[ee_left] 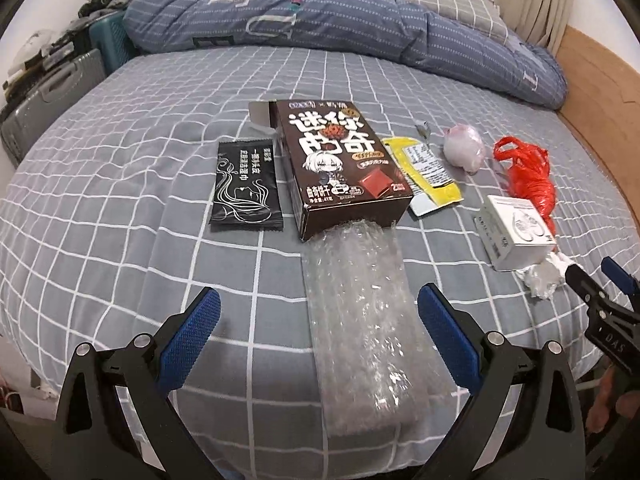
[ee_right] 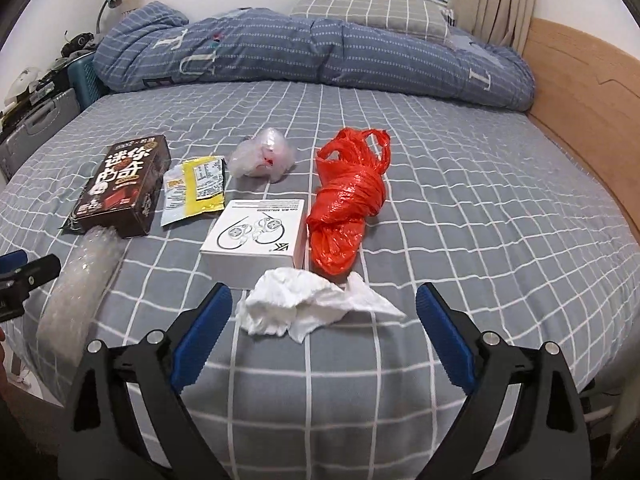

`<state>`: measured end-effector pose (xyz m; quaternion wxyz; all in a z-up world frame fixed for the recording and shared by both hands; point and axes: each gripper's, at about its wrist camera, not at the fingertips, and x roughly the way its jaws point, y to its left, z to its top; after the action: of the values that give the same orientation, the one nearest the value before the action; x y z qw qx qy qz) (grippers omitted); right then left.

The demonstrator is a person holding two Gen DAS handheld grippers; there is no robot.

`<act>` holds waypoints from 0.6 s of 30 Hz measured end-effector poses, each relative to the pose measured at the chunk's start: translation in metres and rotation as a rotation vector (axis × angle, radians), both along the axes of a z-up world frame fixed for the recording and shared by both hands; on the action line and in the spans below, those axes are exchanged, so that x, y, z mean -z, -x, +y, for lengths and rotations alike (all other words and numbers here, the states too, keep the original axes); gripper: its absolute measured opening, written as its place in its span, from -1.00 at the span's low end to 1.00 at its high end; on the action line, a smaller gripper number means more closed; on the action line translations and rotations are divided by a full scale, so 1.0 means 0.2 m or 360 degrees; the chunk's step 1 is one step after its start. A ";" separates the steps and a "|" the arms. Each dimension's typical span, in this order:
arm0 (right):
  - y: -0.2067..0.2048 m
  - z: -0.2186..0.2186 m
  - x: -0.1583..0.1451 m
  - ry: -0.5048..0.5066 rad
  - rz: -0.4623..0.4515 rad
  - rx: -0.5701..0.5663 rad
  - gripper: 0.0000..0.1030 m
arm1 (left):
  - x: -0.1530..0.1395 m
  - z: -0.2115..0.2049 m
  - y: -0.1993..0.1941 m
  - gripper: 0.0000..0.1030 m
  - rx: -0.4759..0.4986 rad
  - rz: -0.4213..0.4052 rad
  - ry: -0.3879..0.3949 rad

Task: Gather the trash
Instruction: 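Move both open tools back toward the bubble wrap and tissue on the bed, then grasp the bubble-wrap sleeve with the left tool while the right tool grasps the white tissue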

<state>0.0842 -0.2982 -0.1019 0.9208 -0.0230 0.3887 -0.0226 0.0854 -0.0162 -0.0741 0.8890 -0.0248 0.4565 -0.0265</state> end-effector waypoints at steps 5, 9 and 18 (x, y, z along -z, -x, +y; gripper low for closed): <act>-0.07 0.00 0.05 -0.0029 0.0052 -0.0008 0.62 | 0.05 -0.01 -0.05 0.87 0.0007 0.0051 0.0005; -0.09 0.02 0.11 -0.0024 0.0114 -0.0020 0.46 | 0.08 -0.03 -0.06 0.80 0.0014 0.0088 0.0018; -0.12 0.02 0.19 -0.0080 0.0217 -0.0029 0.01 | 0.17 -0.07 -0.06 0.28 0.0101 0.0170 0.0129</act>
<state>0.1079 -0.2945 -0.1397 0.8926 -0.0049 0.4508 -0.0027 0.0969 -0.0300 -0.1073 0.8604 -0.0478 0.5023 -0.0718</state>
